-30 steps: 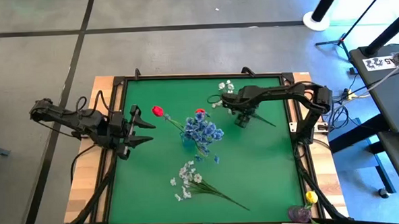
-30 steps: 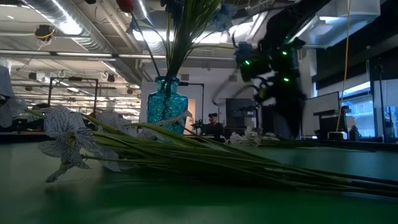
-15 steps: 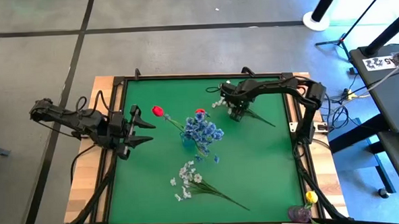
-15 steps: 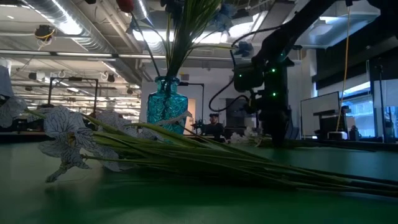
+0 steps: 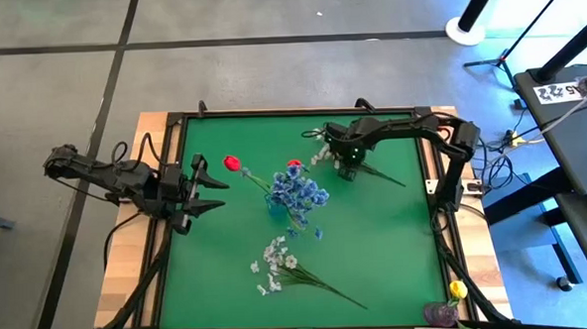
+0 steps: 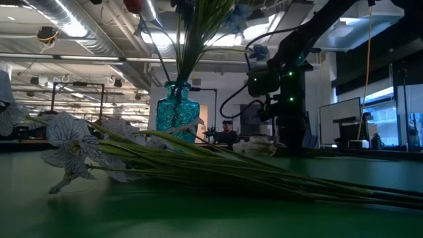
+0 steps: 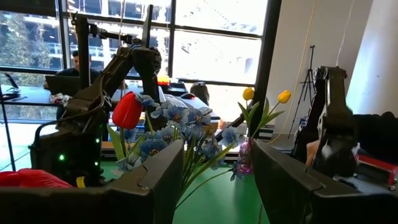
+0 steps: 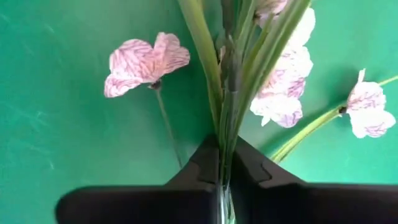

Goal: Sort flowers into vase by color
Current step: Put the white flowers into the purple vase

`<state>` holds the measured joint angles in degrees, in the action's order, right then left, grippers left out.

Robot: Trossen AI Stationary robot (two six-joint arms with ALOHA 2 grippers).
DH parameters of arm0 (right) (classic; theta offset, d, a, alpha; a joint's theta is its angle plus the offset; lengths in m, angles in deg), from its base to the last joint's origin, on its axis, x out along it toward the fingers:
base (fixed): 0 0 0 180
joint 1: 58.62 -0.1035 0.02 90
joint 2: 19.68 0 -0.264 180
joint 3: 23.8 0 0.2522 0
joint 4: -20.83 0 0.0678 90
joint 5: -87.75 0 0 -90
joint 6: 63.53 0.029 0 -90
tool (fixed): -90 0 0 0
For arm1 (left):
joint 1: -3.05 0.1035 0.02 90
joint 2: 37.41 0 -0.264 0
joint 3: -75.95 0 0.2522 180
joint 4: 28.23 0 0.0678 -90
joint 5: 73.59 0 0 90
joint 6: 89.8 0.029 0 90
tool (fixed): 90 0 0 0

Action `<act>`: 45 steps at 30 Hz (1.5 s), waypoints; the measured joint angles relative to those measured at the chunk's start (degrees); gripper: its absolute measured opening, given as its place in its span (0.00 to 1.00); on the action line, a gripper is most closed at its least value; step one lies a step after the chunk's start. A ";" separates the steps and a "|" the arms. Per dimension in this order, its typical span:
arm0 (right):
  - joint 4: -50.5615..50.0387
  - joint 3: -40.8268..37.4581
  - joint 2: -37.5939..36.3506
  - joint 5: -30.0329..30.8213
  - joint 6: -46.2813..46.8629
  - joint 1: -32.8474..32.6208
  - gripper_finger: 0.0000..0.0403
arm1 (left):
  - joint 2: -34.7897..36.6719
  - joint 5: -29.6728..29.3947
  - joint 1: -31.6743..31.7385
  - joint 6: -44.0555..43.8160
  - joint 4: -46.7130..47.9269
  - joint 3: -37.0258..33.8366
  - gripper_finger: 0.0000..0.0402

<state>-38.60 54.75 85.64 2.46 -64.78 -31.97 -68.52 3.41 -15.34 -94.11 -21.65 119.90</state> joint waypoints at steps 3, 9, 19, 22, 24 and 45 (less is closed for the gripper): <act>0.79 -0.17 -4.86 -2.04 1.42 -0.14 0.07 | 0.02 -0.01 0.00 -0.01 0.00 0.00 0.46; 6.84 -5.16 -23.26 -4.37 3.04 -0.94 0.03 | 0.02 -0.01 0.00 -0.01 0.01 0.00 0.46; 22.67 -21.52 -56.93 -10.53 10.03 -11.94 0.02 | 0.02 -0.01 -0.01 0.00 0.00 0.00 0.46; 30.53 -26.47 -64.42 -15.38 12.38 -16.76 0.02 | 0.02 0.00 -0.01 -0.01 0.00 0.00 0.46; 36.47 -29.79 -68.32 -18.66 13.68 -20.46 0.04 | 0.00 -0.01 0.00 -0.01 0.00 0.00 0.46; 84.19 -46.83 -63.69 -4.58 16.04 -78.87 0.03 | 0.01 0.00 0.00 0.00 -0.02 0.00 0.46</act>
<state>45.59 7.92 21.94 -2.13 -48.75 -110.84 -68.51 3.41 -15.34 -94.11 -21.67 119.90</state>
